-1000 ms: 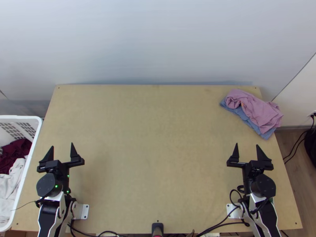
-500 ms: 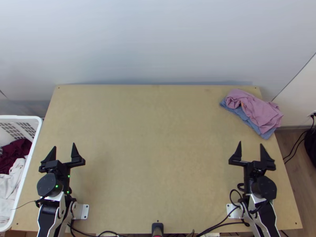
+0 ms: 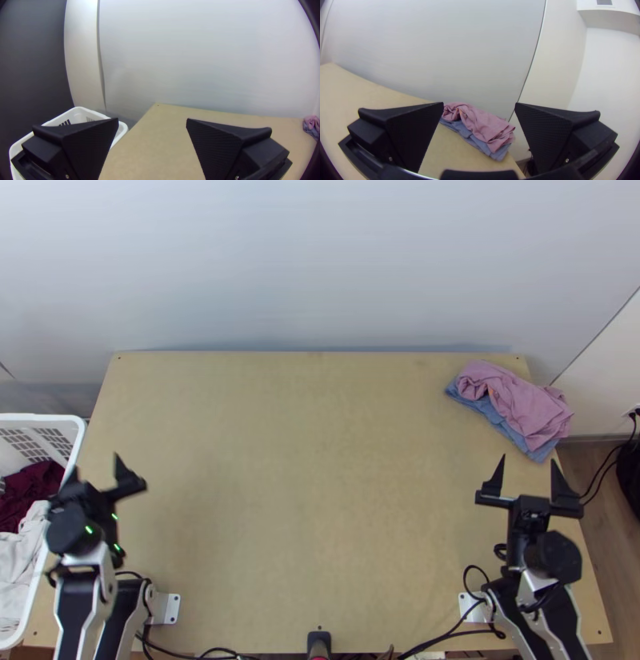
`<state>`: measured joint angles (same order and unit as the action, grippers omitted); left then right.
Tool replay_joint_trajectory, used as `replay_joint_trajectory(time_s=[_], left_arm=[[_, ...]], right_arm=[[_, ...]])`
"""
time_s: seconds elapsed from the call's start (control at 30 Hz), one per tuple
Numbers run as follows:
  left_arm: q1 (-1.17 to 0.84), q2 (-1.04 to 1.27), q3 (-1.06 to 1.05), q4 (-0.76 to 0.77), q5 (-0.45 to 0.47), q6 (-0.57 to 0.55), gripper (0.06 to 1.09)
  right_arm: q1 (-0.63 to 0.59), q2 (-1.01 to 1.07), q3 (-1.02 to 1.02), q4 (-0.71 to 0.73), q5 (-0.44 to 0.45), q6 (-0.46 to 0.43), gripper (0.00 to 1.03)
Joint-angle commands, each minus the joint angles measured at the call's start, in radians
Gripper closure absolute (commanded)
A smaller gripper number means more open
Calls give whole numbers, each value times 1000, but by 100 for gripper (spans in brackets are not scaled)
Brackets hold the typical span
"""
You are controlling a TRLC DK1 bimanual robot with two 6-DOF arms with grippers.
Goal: Fold the t-shirt
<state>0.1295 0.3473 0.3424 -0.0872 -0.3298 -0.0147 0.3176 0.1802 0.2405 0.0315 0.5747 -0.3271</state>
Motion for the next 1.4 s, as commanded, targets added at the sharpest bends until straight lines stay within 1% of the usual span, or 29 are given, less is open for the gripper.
replay_joint_trajectory(time_s=[0.0,0.1,0.17,0.23,0.37,0.43,0.5,0.63,0.77,0.9,1.13,1.37], left_arm=[[194,341,282,18,14,-22,10],[323,463,368,37,69,-36,10],[437,567,431,43,115,-57,10],[545,676,501,43,166,-68,10],[743,869,609,43,253,-99,10],[823,966,642,61,264,-99,10],[914,1055,669,75,301,-99,10],[1035,1211,704,110,307,-97,10],[1107,1355,738,122,305,-102,10],[1156,1515,797,132,284,-110,11],[1188,1800,940,126,261,-142,11],[1187,2024,1095,119,230,-169,11]], right_arm=[[21,314,324,-254,57,226,4],[24,516,534,-466,60,329,4],[40,611,635,-564,60,350,4],[52,634,677,-584,60,369,4],[51,627,691,-591,57,395,4],[51,616,689,-591,56,398,4],[51,608,689,-588,54,399,4],[51,604,677,-585,53,399,4],[51,604,663,-585,51,398,4],[54,605,665,-590,48,390,4],[63,611,665,-602,48,347,4],[71,634,666,-625,50,316,4]])
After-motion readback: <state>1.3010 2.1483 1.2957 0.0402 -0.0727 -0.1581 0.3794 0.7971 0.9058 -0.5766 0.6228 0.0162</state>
